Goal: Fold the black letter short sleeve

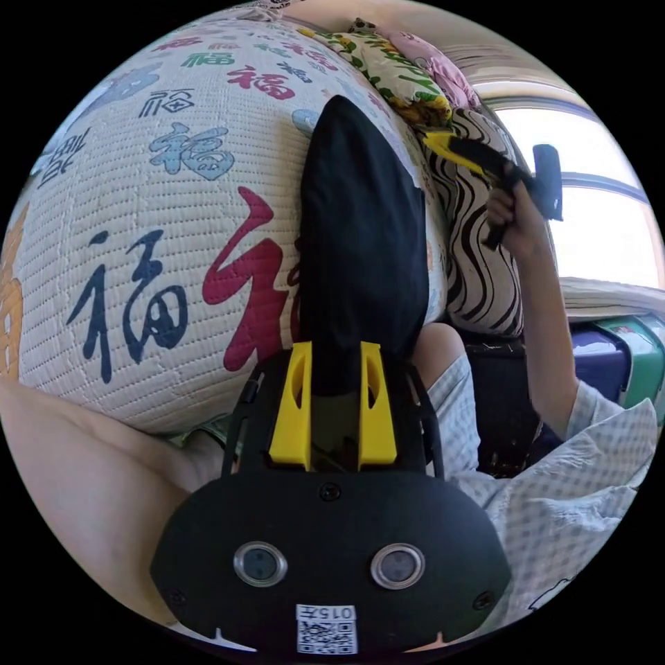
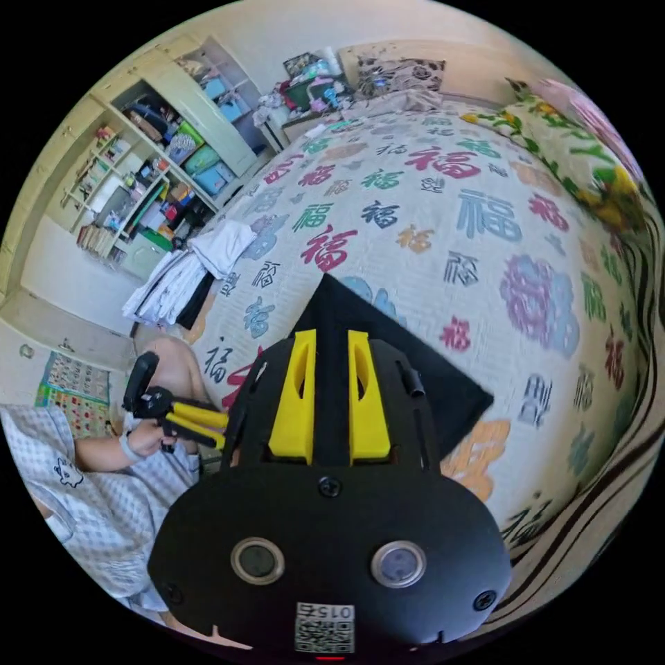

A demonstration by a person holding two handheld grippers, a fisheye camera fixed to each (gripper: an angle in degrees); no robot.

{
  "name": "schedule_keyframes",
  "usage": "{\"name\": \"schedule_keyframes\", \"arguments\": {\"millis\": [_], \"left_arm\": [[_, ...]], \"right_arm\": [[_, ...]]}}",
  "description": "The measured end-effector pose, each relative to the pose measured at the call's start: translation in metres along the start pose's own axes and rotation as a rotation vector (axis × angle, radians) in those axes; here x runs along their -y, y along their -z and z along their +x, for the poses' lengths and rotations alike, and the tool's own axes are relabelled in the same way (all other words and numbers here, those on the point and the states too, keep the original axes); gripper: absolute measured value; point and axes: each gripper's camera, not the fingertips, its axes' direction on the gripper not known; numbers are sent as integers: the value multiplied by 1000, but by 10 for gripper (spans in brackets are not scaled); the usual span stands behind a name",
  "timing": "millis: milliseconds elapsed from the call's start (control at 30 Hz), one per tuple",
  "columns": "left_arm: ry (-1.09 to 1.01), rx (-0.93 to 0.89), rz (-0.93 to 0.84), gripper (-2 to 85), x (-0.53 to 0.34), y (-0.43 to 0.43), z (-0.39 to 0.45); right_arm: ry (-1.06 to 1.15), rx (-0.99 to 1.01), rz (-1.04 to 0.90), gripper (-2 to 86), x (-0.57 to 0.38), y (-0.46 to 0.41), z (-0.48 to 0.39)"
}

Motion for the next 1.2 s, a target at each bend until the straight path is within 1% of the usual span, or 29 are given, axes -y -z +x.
{"name": "schedule_keyframes", "arguments": {"millis": [133, 167, 233, 267, 300, 367, 433, 500, 533, 600, 633, 700, 767, 833, 867, 967, 1033, 1133, 1167, 1200], "left_arm": [[20, -50, 18, 67, -1, 15, -20], [15, -53, 19, 53, -1, 21, -24], [5, -27, 25, 31, -2, 30, -27], [-13, 19, 28, 26, -2, 37, -27], [-24, 57, 29, 23, -2, 42, -27], [-25, 63, 24, 25, 1, 47, -33], [6, 4, 18, 34, 4, 54, -46], [31, -81, -5, 61, 8, 73, -58], [19, -86, -2, 70, 9, 81, -57], [-56, -43, 91, 84, 15, 120, -49], [-73, -27, 119, 86, 19, 131, -48], [-132, 6, 211, 100, 50, 165, -49], [-158, 29, 243, 113, 85, 179, -54], [-172, 51, 263, 122, 123, 184, -60], [-177, 35, 260, 125, 150, 182, -65], [-174, 85, 180, 126, 209, 166, -74], [-160, 66, 149, 120, 236, 156, -80], [-97, -23, 130, 92, 264, 148, -95], [-73, -36, 94, 55, 271, 147, -102], [-58, -66, 101, 32, 274, 151, -109]], "right_arm": [[79, -27, -171, 85, 66, -44, -9], [97, -62, -223, 59, 80, -59, -11], [141, -111, -289, 21, 93, -75, -14], [140, -138, -329, 5, 100, -83, -12], [127, -146, -339, -1, 104, -88, -9], [83, -123, -345, -3, 106, -95, 0], [45, -70, -302, 0, 106, -90, 10], [38, 6, -183, 10, 97, -65, 20], [36, 20, -145, 12, 94, -55, 24], [21, 29, -18, 28, 72, -10, 40], [16, 22, 6, 35, 65, 1, 46], [-58, -40, 89, 55, 31, 41, 77], [-149, -60, 122, 61, 3, 60, 108], [-253, -8, 119, 66, -21, 68, 139], [-303, 56, 112, 68, -34, 68, 157], [-366, 143, 96, 77, -51, 61, 184], [-376, 180, 72, 76, -53, 54, 194], [-394, 230, 48, 39, -53, 46, 209], [-394, 231, 60, 21, -55, 48, 215], [-399, 242, 67, 4, -59, 50, 221]]}}
